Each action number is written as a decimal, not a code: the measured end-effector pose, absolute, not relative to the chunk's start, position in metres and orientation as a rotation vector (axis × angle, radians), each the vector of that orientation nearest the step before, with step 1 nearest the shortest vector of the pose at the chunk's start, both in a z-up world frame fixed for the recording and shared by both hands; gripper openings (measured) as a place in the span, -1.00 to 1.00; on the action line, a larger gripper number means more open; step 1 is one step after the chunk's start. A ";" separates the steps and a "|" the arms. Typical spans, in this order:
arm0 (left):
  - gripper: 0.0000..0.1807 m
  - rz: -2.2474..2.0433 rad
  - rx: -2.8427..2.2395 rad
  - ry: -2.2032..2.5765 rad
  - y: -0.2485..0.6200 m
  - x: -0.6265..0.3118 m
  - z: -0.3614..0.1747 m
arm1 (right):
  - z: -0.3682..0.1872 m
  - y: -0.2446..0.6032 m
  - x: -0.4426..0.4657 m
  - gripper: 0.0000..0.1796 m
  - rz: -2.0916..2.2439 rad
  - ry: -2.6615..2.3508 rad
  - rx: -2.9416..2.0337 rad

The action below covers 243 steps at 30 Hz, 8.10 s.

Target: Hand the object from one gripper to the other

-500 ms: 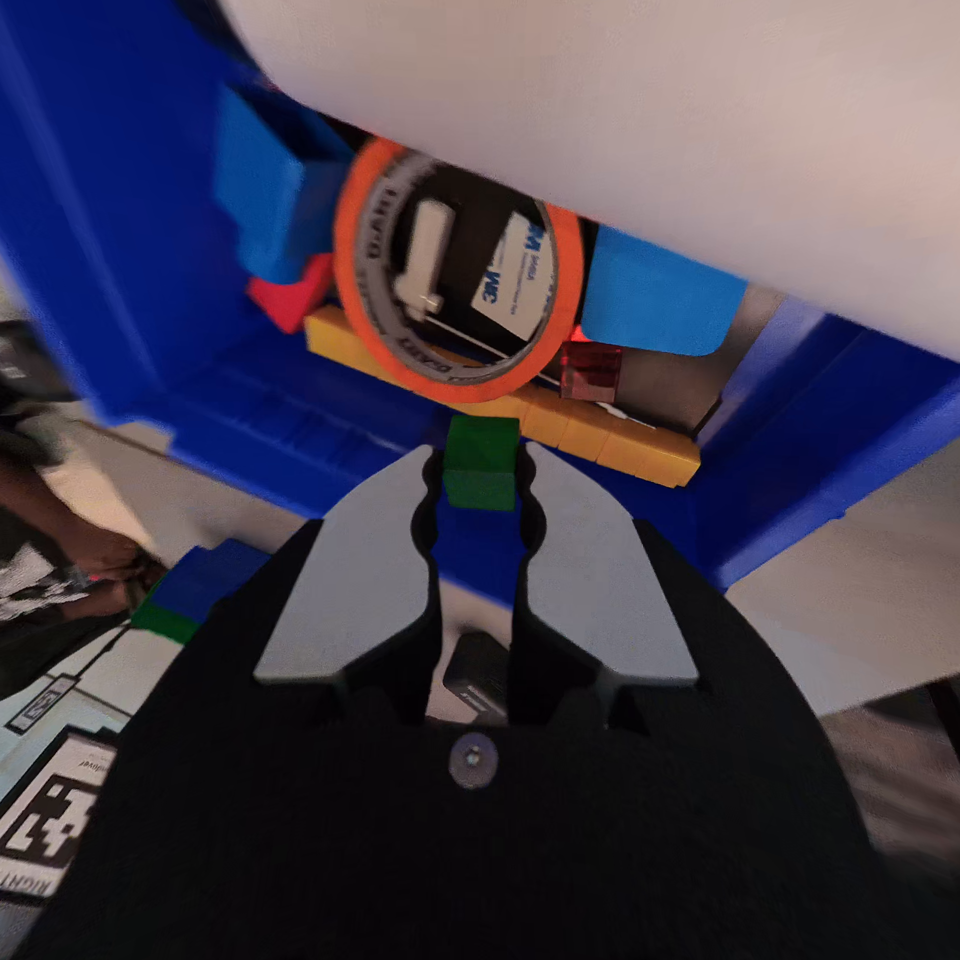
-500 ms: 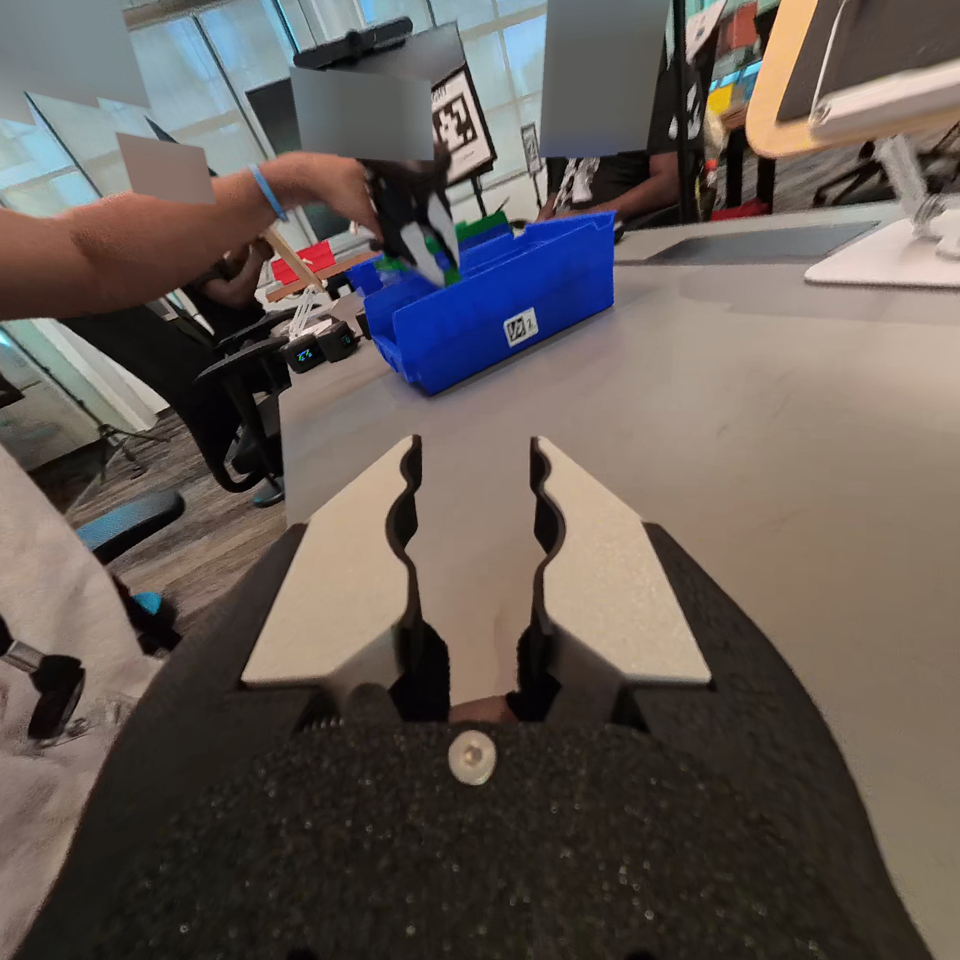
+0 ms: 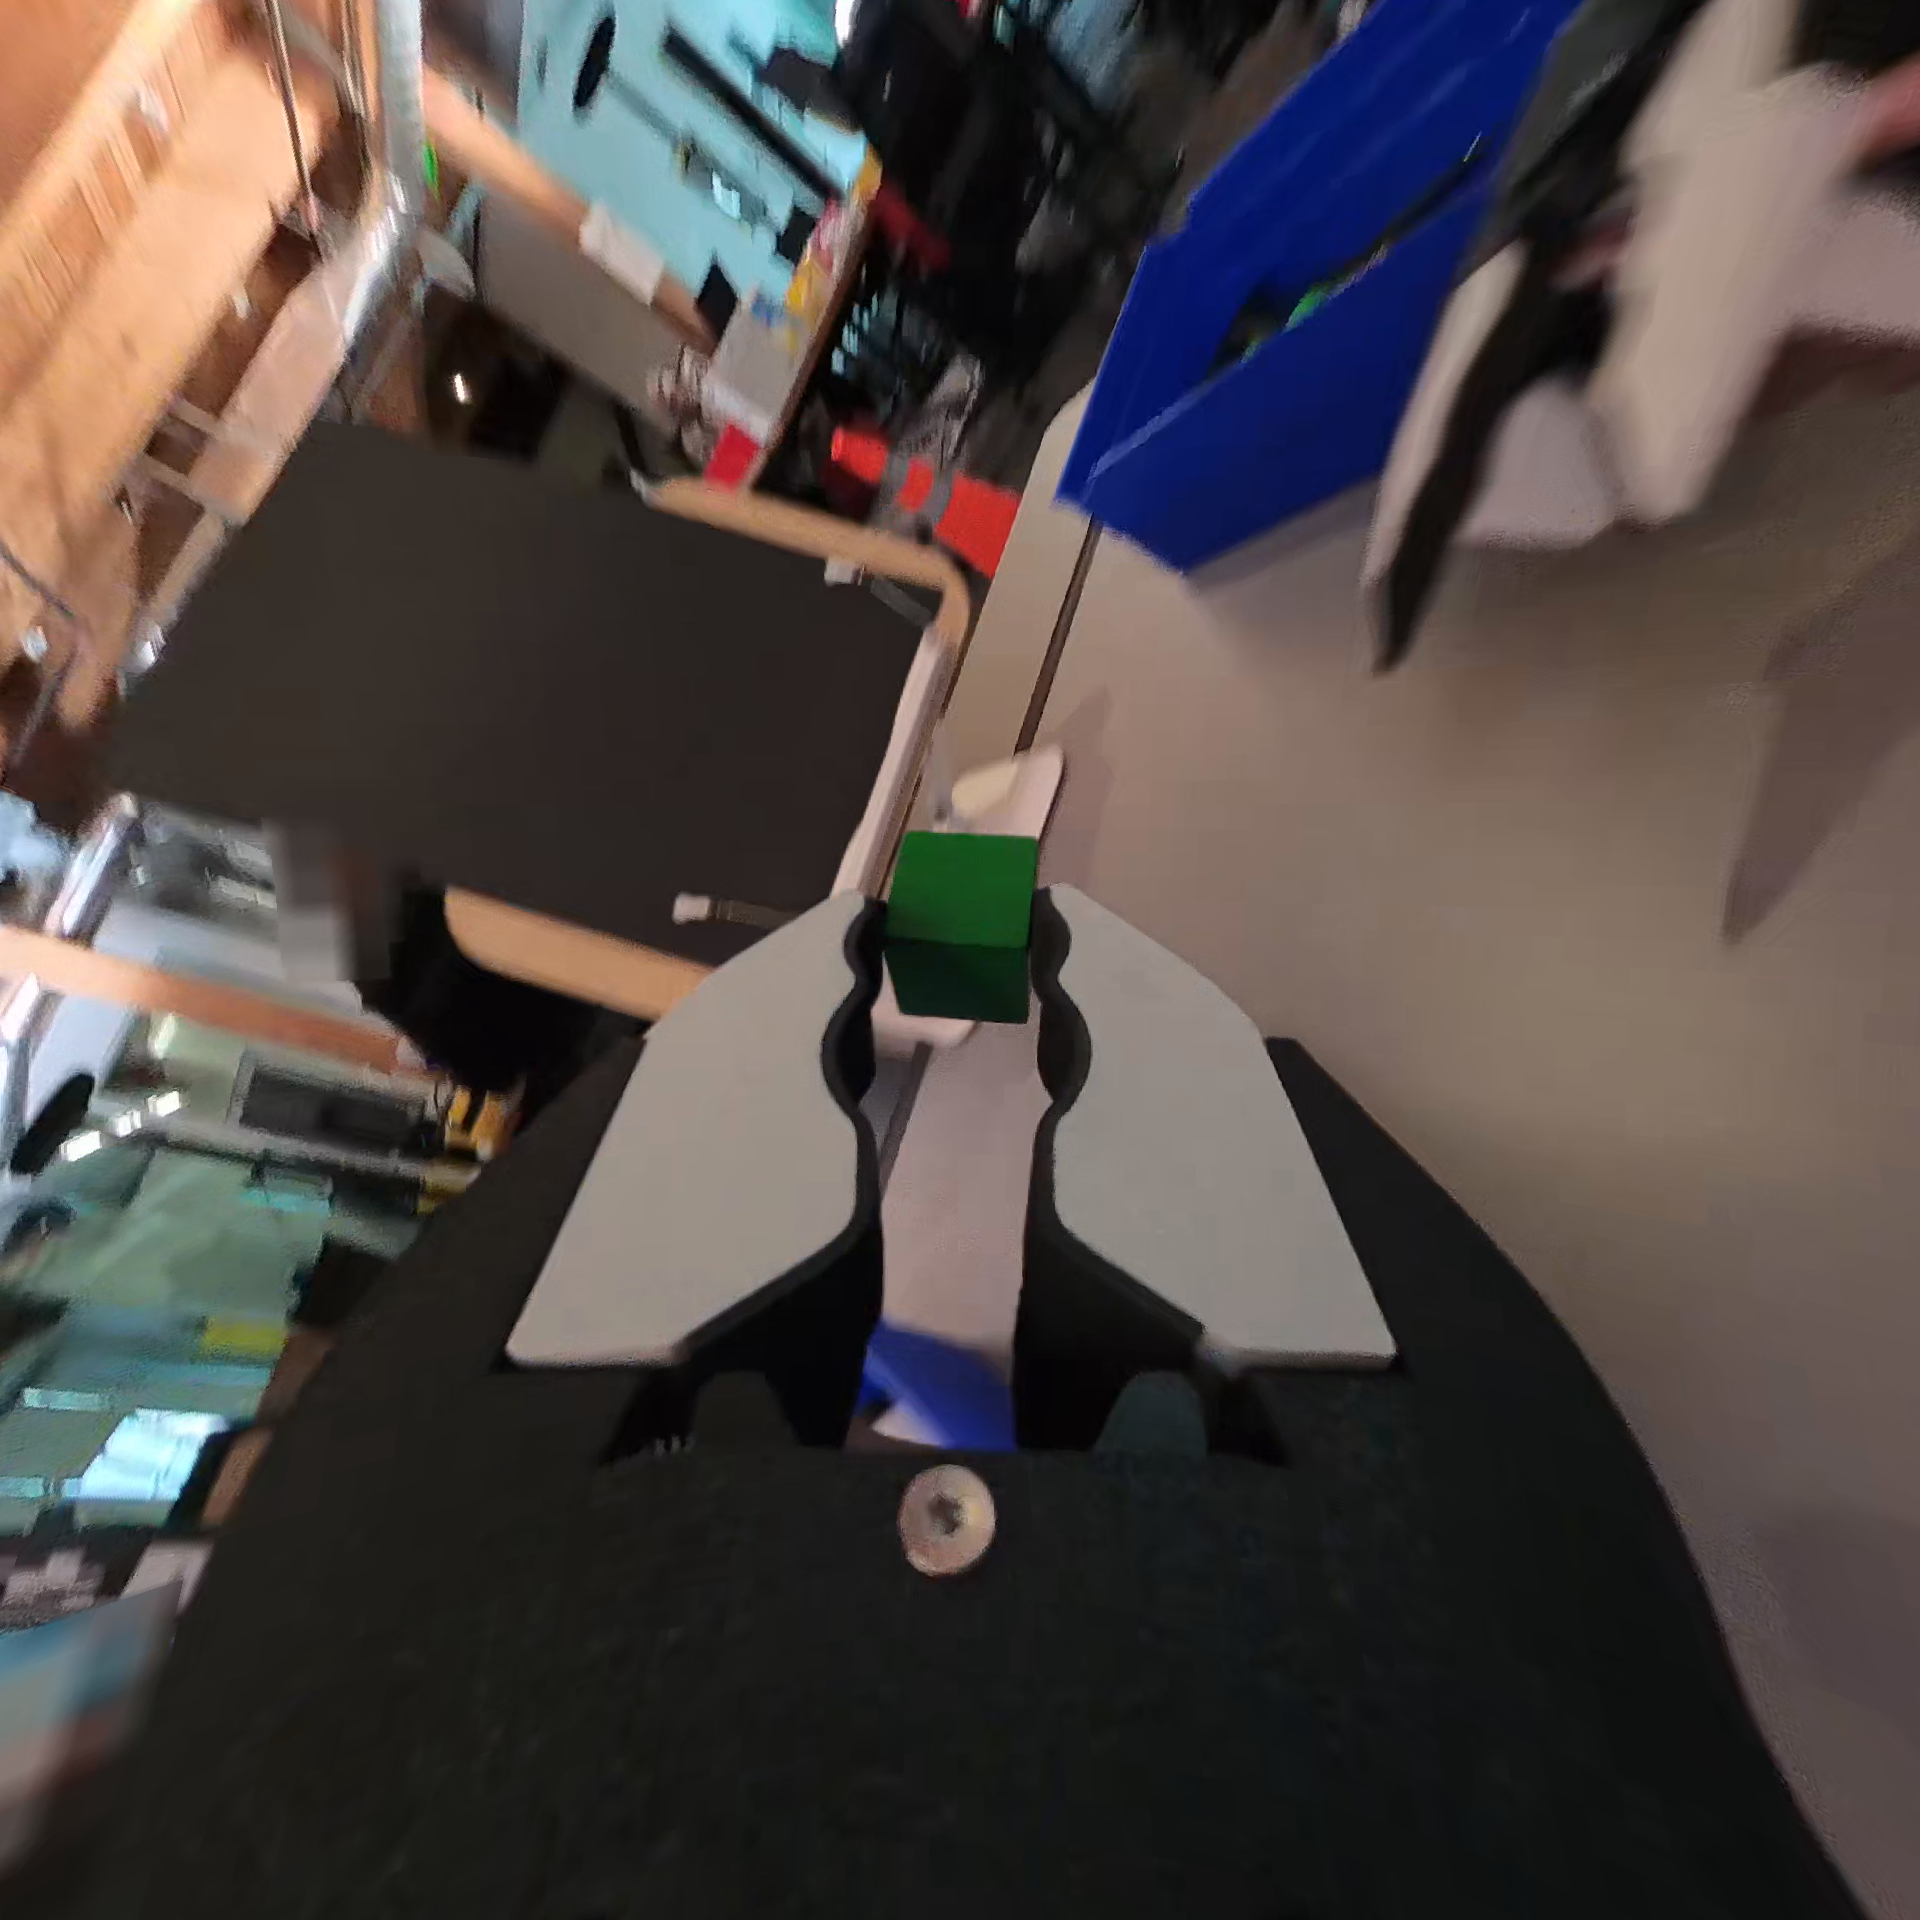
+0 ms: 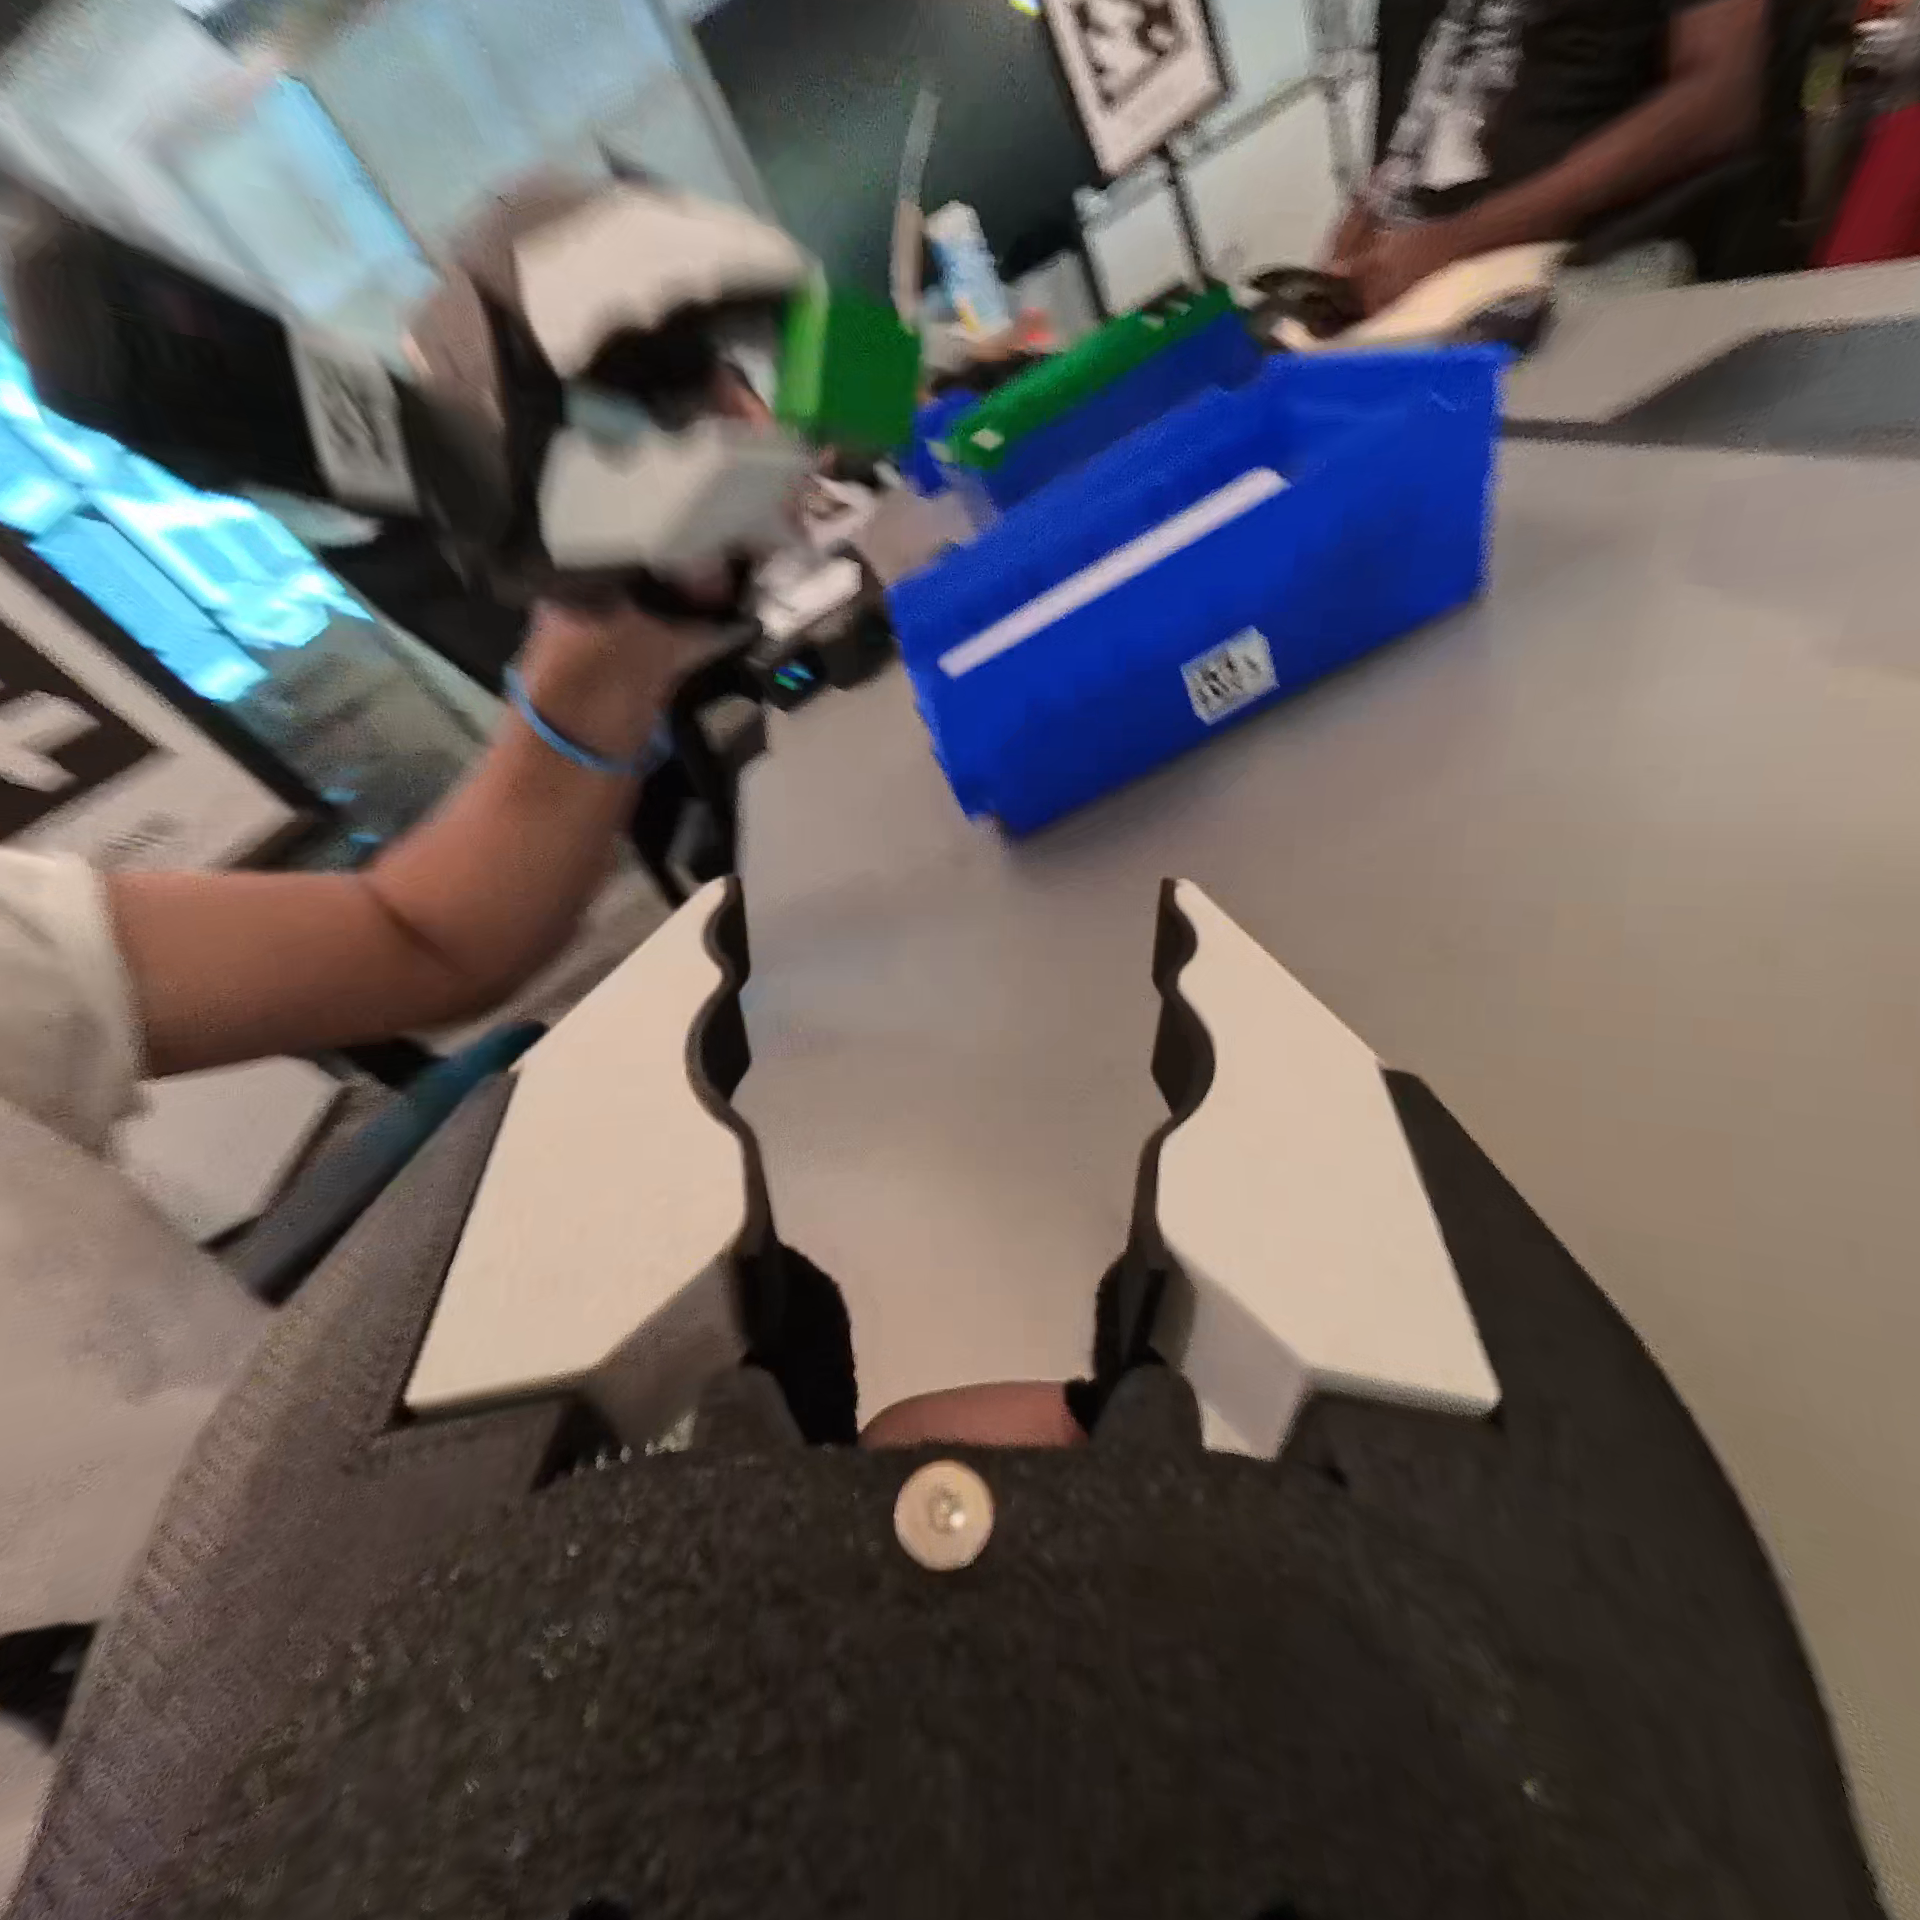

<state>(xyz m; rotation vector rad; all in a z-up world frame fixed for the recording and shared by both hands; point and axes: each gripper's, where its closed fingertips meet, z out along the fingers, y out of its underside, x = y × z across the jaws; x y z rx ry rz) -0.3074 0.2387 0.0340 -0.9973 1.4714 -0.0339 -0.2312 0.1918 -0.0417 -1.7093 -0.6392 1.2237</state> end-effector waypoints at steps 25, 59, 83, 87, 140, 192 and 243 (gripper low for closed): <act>-0.69 -0.871 -1.732 0.874 0.237 -0.267 -0.077 | -0.077 0.258 -0.202 -0.71 0.420 -0.886 -1.607; -0.70 -1.576 -1.570 0.934 0.199 -0.263 -0.055 | -0.047 0.201 -0.243 -0.42 1.393 -0.626 -1.522; -0.34 -1.010 -1.568 1.171 0.206 -0.260 -0.069 | -0.051 0.207 -0.244 -0.71 1.664 -0.490 -1.521; -0.37 -0.674 -1.306 1.317 0.199 -0.258 -0.062 | -0.042 0.211 -0.241 -0.71 1.989 -0.215 -1.503; -0.49 -0.949 -1.791 1.058 0.219 -0.264 -0.080 | -0.105 0.238 -0.231 -0.69 -0.186 -1.247 -1.429; -0.63 -1.014 -1.506 1.250 0.194 -0.259 -0.087 | -0.077 0.200 -0.262 -0.68 2.105 -0.258 -1.796; -0.69 -1.654 -2.106 0.621 0.217 -0.276 -0.098 | -0.095 0.212 -0.262 -0.70 0.412 -1.142 -1.466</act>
